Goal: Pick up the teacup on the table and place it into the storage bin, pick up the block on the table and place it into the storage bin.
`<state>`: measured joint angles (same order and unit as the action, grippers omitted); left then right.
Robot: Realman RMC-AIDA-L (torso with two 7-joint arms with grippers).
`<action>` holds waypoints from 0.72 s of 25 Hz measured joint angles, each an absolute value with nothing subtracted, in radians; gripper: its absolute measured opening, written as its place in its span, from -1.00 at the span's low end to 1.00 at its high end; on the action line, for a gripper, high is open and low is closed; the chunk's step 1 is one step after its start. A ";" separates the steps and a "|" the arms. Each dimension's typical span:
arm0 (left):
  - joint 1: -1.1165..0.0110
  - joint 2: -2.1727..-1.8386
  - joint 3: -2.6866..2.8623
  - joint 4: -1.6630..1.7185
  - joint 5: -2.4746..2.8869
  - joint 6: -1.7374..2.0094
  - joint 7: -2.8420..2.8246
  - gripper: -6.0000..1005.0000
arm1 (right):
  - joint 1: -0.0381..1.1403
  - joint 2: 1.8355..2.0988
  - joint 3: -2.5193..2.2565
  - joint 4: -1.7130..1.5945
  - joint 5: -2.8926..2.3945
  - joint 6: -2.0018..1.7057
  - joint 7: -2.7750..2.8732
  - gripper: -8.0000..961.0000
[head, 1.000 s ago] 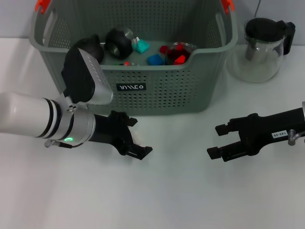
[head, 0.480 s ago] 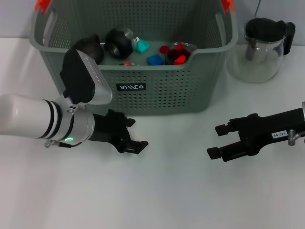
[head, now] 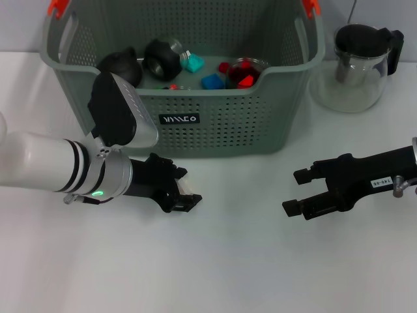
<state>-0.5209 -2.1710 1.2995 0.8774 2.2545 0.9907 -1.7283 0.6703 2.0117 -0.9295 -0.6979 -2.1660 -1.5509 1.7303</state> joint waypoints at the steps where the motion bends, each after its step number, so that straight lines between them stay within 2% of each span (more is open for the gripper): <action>1: -0.521 -2.171 1.300 0.877 2.255 0.990 -1.729 0.24 | 0.670 2.012 -0.930 -0.698 -2.166 -1.551 1.730 0.93; 3: -0.521 -2.170 1.302 0.877 2.255 0.990 -1.733 0.25 | 0.670 2.011 -0.929 -0.698 -2.166 -1.551 1.730 0.93; 9: -0.525 -2.167 1.299 0.877 2.255 0.997 -1.752 0.06 | 0.668 2.011 -0.930 -0.698 -2.166 -1.551 1.730 0.93; 14: -0.526 -2.166 1.300 0.890 2.255 1.012 -1.764 -0.19 | 0.666 2.011 -0.930 -0.698 -2.166 -1.551 1.730 0.93; 18: -0.516 -2.167 1.274 0.995 2.243 1.173 -1.825 -0.19 | 0.663 2.009 -0.928 -0.698 -2.166 -1.553 1.730 0.93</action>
<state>-0.5157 -2.1666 1.2736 0.9949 2.2431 1.1725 -1.8254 0.6626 2.0094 -0.9277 -0.6979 -2.1657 -1.5529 1.7303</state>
